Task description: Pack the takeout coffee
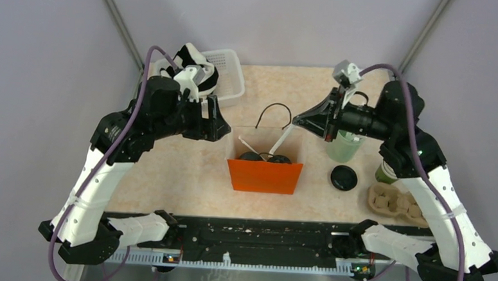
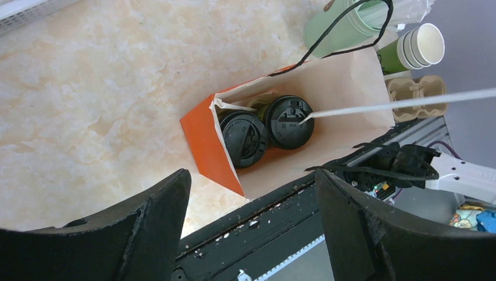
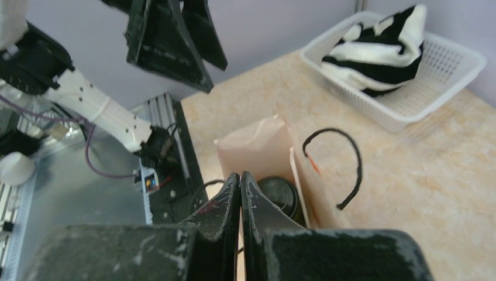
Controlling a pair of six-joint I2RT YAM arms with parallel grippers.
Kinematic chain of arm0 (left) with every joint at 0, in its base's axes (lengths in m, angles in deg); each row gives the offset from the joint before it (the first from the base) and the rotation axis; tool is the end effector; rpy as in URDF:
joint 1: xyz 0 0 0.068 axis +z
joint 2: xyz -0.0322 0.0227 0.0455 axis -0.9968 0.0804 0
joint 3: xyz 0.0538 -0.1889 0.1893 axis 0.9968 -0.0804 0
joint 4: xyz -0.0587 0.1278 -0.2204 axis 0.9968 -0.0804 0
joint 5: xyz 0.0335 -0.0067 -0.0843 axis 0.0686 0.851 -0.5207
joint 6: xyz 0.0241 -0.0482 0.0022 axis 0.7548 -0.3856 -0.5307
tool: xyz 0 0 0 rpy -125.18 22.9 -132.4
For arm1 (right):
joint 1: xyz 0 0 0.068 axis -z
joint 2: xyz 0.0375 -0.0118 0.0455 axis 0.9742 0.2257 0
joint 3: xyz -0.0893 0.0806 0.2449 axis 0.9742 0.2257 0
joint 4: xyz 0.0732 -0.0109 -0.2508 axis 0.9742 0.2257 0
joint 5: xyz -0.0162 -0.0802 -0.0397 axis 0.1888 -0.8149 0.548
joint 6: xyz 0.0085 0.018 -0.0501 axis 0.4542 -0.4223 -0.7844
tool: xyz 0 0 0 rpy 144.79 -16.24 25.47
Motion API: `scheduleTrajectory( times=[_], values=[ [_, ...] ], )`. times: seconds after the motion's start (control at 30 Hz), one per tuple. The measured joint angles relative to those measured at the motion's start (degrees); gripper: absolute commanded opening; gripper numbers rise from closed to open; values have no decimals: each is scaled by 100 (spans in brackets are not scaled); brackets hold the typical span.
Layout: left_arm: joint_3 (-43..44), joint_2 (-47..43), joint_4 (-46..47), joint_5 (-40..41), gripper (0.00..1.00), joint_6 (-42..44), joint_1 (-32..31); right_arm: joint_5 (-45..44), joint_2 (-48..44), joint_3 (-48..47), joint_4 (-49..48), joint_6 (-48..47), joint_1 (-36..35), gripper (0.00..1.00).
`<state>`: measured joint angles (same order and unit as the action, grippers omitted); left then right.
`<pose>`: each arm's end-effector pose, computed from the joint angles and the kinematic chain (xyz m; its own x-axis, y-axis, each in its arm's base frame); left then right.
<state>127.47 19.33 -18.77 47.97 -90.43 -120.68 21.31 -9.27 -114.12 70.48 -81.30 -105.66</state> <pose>0.1401 -0.1020 0.4801 -0.6555 -0.0566 -0.7531 0.3768 0.8397 -0.3911 0.1447 0.1062 0.4932 -0.1826 0.0124 -0.9831 -0.9243 0.3387 0.1759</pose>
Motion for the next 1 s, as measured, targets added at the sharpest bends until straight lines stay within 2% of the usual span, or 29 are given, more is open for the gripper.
scheduleTrajectory(
  times=[0.33,0.37,0.4,0.47,0.53,0.57,0.6,0.63,0.8,0.9,1.0],
  values=[
    [-17,-15,0,0,84,-24,0,-1025,275,446,435,-463,-1298,0],
    [-17,-15,0,2,84,-24,0,-1123,297,492,457,-466,-1416,3],
    [-17,-15,0,2,84,-22,0,-1220,319,546,481,-479,-1554,9],
    [-17,-15,2,2,84,-22,0,-1364,365,640,533,-472,-1843,31],
    [-17,-15,9,2,84,-22,0,-1486,446,719,625,-417,-2063,63],
    [-17,-15,13,4,84,-20,0,-1561,487,723,667,-352,-2111,84],
    [-17,-13,22,9,85,-20,0,-1690,535,723,710,-326,-2146,95],
    [-17,-11,31,20,86,-17,0,-1808,560,719,756,-225,-2151,98],
    [125,0,81,66,93,68,0,-3189,581,39,1296,7,-2153,99],
    [275,-70,332,96,98,164,0,-4363,614,-1043,1563,166,-2153,99],
    [315,-308,776,164,98,286,0,-5401,627,-2118,1725,341,-2153,99]
  ],
)
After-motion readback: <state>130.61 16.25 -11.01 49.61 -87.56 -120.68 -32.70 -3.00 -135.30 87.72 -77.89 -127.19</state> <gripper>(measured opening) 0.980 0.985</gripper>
